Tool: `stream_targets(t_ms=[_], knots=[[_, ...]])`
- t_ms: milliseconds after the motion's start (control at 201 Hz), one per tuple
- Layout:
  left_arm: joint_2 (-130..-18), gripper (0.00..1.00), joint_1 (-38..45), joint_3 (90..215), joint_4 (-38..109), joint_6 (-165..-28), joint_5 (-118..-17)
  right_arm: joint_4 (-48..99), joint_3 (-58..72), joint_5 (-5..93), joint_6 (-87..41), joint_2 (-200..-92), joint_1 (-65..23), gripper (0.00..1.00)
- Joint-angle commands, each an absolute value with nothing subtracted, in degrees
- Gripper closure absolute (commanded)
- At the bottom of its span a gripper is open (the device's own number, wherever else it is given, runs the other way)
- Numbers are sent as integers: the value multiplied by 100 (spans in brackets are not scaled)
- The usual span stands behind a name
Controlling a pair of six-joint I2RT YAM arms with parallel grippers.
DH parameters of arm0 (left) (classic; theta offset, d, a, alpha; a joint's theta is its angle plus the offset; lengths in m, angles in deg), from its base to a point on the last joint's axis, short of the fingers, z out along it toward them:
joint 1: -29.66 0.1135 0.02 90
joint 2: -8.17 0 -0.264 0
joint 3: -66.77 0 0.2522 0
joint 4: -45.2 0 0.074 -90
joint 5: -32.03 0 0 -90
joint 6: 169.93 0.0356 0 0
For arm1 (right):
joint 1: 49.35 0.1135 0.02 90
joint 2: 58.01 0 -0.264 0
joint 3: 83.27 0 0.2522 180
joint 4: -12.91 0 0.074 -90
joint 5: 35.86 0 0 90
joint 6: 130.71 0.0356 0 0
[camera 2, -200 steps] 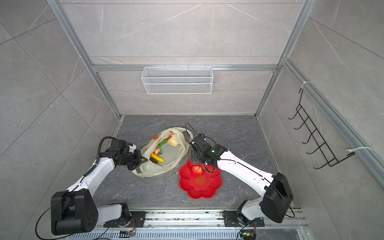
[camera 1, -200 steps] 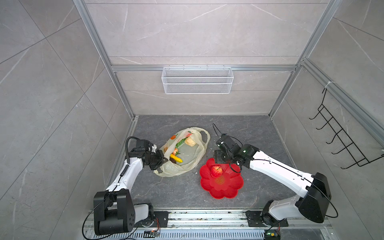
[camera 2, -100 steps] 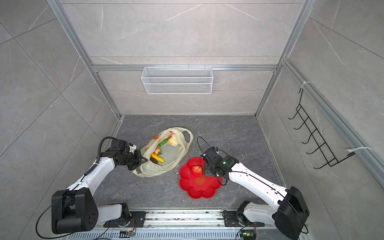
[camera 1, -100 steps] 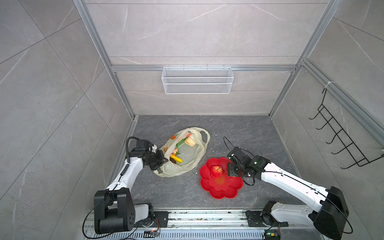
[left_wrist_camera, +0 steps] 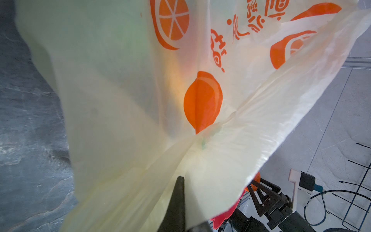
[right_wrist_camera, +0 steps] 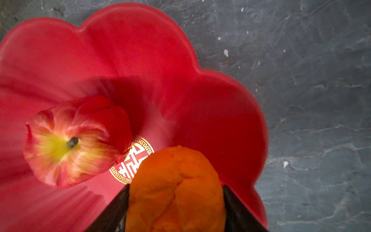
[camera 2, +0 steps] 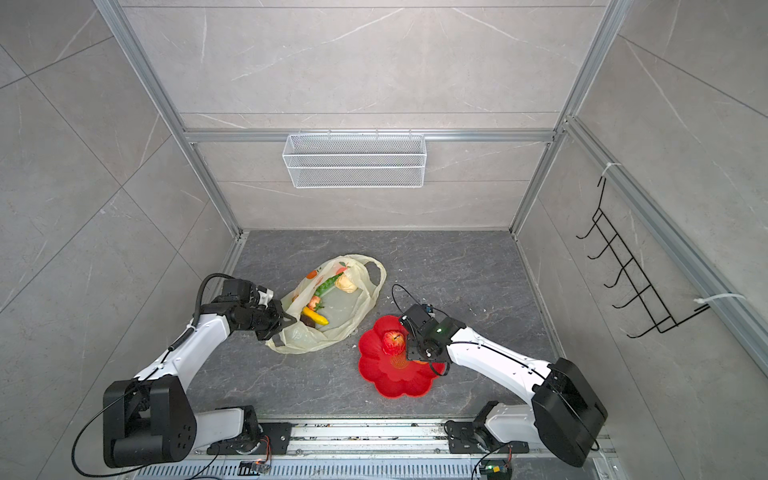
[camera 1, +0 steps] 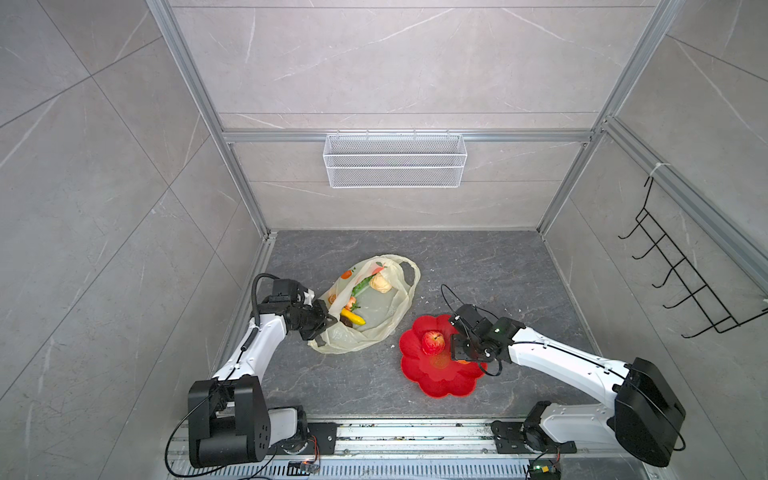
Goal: Take the fake fruits out of the plastic bag
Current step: 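Lower the orange into the plate beside the apple and open the right gripper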
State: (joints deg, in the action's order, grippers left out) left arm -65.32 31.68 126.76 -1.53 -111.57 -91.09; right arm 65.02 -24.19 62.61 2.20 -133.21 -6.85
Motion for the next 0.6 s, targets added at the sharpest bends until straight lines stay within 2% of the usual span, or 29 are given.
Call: stream_targets(t_ms=[0,448,592], knots=[[-6573,100,3204,12746,-187,-11015,-9242,6229,-2522,6247,340,-13468,-708,35],[-6557,100,3204,12742,-192,-11017,-9250,5805,-2377,6388,254,-14048,-708,34],[-6549,100,3206,12746,-188,-11012,-9251,5771,-2364,6432,244,-14086,-708,29]])
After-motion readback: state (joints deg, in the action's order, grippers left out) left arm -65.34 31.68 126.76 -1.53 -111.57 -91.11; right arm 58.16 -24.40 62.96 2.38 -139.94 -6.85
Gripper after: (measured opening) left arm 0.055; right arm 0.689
